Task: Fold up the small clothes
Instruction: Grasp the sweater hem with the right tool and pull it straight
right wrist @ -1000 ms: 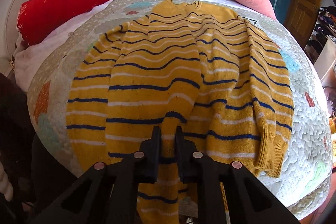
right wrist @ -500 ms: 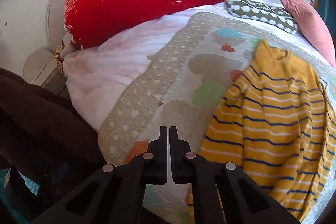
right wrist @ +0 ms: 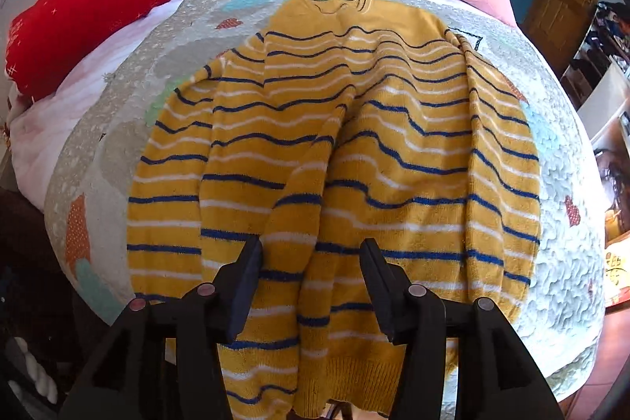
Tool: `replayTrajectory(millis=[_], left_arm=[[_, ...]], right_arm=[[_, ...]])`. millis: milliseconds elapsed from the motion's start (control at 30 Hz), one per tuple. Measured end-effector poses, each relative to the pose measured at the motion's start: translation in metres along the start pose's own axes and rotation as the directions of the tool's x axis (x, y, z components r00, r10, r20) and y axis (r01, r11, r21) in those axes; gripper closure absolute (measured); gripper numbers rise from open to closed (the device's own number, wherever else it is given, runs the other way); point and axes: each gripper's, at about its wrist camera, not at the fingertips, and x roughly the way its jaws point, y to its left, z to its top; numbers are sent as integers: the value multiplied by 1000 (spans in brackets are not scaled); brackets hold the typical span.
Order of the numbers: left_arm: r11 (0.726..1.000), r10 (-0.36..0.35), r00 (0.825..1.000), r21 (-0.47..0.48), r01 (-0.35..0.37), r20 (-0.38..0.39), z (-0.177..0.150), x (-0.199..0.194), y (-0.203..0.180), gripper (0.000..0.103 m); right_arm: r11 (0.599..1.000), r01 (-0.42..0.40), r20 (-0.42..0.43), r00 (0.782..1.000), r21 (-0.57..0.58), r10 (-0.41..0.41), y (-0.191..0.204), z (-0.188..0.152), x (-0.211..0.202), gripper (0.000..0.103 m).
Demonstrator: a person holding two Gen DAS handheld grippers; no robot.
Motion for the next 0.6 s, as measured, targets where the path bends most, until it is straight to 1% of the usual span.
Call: replayTrajectory(millis=[67,200,233,300,333,400,433,467,533,600], left_arm=[[1000,-3,1000,9,3,-3,-1,0,-5,0],[1000,-8,1000,20,8,-2,-4,0,-9,0],[1000,-11,1000,19,11,-5,-4,1,-9,0],[1000,-13,1000,12,13,-13,-5,3,-7,0],[1000,-15,1000,6,15,-18,-5,4,-6,0],[1000,-19,1000,-6,19,-22,-6,5,-4,0],[1000,-17,1000,-9,17,-20,-6,4,-3,0],[1000,-14,1000,-10,14,-18,-6,4,-2,0],[1000,-14,1000,-8,13,-16,-6,4,-2,0],[1000,-19,1000,-6,19,-18,-6,4,-3,0]], right_arm=[[1000,13,41,999,-17,-13,8,1,-1,49],[993,83,133,989,-80,-72,29,0,-10,49],[993,85,138,988,-88,-72,31,-2,-10,49],[993,71,115,992,-97,-59,34,-5,-5,52],[991,77,88,994,-108,-68,36,-5,2,56],[981,149,46,988,-124,-145,38,-6,15,78],[982,147,34,989,-119,-144,38,-6,17,95],[986,130,32,991,-104,-127,37,-5,16,95],[992,92,57,995,-82,-88,41,0,6,96],[995,48,93,995,-91,-39,56,10,-7,96]])
